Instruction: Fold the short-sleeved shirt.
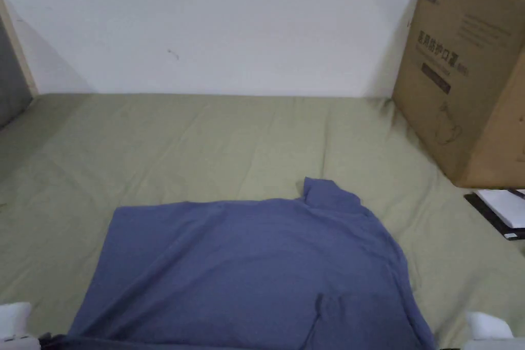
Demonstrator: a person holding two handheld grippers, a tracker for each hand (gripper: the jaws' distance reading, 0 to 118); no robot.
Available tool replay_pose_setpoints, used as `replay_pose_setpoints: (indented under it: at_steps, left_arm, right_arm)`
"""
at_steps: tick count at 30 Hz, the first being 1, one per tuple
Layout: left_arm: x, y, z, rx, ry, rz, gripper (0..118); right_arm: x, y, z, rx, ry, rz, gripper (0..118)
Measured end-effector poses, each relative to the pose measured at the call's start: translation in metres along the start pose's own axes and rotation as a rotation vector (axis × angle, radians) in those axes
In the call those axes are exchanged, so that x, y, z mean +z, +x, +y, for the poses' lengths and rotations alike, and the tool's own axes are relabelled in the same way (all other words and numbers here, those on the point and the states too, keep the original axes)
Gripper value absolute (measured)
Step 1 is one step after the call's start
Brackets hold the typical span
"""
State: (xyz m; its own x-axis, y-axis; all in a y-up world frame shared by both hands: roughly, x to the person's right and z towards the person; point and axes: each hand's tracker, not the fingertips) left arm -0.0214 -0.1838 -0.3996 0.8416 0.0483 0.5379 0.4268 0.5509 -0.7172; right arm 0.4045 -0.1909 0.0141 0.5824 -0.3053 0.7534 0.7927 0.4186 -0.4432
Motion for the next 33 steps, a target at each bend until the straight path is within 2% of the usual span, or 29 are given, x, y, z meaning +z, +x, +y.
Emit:
replay_pose_setpoints:
  at_steps: [2, 4, 6, 7, 8, 10, 11, 14, 15, 16, 17, 19, 20, 21, 24, 26, 27, 28, 29, 30, 33]
  left_arm:
    - [0.01, 0.003, -0.008, -0.037, -0.001, 0.021, 4]
    - [0.013, 0.0, -0.012, -0.027, 0.012, 0.015, 12]
    - [0.011, -0.004, -0.013, 0.006, 0.023, 0.028, 51]
    - [0.013, -0.005, -0.014, 0.016, 0.023, 0.033, 70]
    - [0.017, -0.007, -0.016, 0.038, 0.032, 0.022, 86]
    - [0.028, -0.01, -0.016, 0.104, 0.083, -0.04, 88]
    - [0.035, -0.012, -0.018, 0.128, 0.101, -0.065, 88]
    - [0.061, -0.01, -0.027, 0.152, 0.13, -0.072, 87]
    - [0.067, -0.011, -0.032, 0.161, 0.135, -0.077, 84]
    - [0.072, -0.011, -0.035, 0.175, 0.137, -0.08, 73]
    - [0.076, -0.01, -0.038, 0.196, 0.145, -0.086, 68]
    - [0.074, -0.014, -0.045, 0.194, 0.141, -0.101, 53]
    - [0.071, -0.015, -0.047, 0.197, 0.118, -0.1, 15]
    - [0.068, -0.017, -0.047, 0.19, 0.088, -0.075, 1]
    - [0.065, -0.018, -0.054, 0.181, 0.089, -0.056, 1]
    - [0.063, -0.018, -0.054, 0.187, 0.109, -0.044, 1]
    - [0.058, -0.018, -0.052, 0.188, 0.112, -0.04, 5]
    - [0.054, -0.019, -0.049, 0.188, 0.113, -0.028, 20]
    - [0.05, -0.021, -0.046, 0.189, 0.113, -0.026, 48]
    - [0.043, -0.021, -0.043, 0.19, 0.114, -0.012, 61]
    - [0.025, -0.025, -0.031, 0.228, 0.105, -0.007, 64]
  right_arm:
    - [0.0, 0.001, -0.01, -0.008, -0.007, -0.004, 2]
    - [-0.001, 0.003, -0.012, -0.004, -0.008, -0.004, 2]
    - [-0.001, 0.001, -0.01, 0.011, 0.021, -0.021, 9]
    - [0.001, -0.001, -0.007, 0.008, 0.038, -0.02, 21]
    - [0.004, -0.003, -0.004, 0.009, 0.043, -0.018, 46]
    - [0.012, -0.008, 0.0, 0.021, 0.06, -0.025, 83]
    - [0.017, -0.011, 0.001, 0.036, 0.079, -0.021, 85]
    - [0.039, -0.021, 0.002, 0.083, 0.147, -0.026, 83]
    - [0.047, -0.024, 0.0, 0.098, 0.174, -0.021, 77]
    - [0.055, -0.026, -0.003, 0.112, 0.207, -0.013, 60]
    - [0.062, -0.029, -0.008, 0.113, 0.249, -0.01, 60]
    - [0.072, -0.034, -0.014, 0.119, 0.273, 0.002, 45]
    - [0.073, -0.037, -0.016, 0.111, 0.265, -0.003, 6]
    - [0.073, -0.036, -0.019, 0.097, 0.273, -0.005, 0]
    - [0.067, -0.031, -0.023, 0.09, 0.235, 0.041, 0]
    - [0.06, -0.032, -0.027, 0.099, 0.219, 0.023, 0]
    - [0.056, -0.031, -0.029, 0.103, 0.207, 0.011, 0]
    - [0.052, -0.03, -0.029, 0.101, 0.194, 0.006, 0]
    - [0.049, -0.028, -0.03, 0.095, 0.181, 0.004, 0]
    - [0.046, -0.026, -0.032, 0.088, 0.167, 0.011, 0]
    - [0.039, -0.024, -0.035, 0.073, 0.139, 0.015, 0]
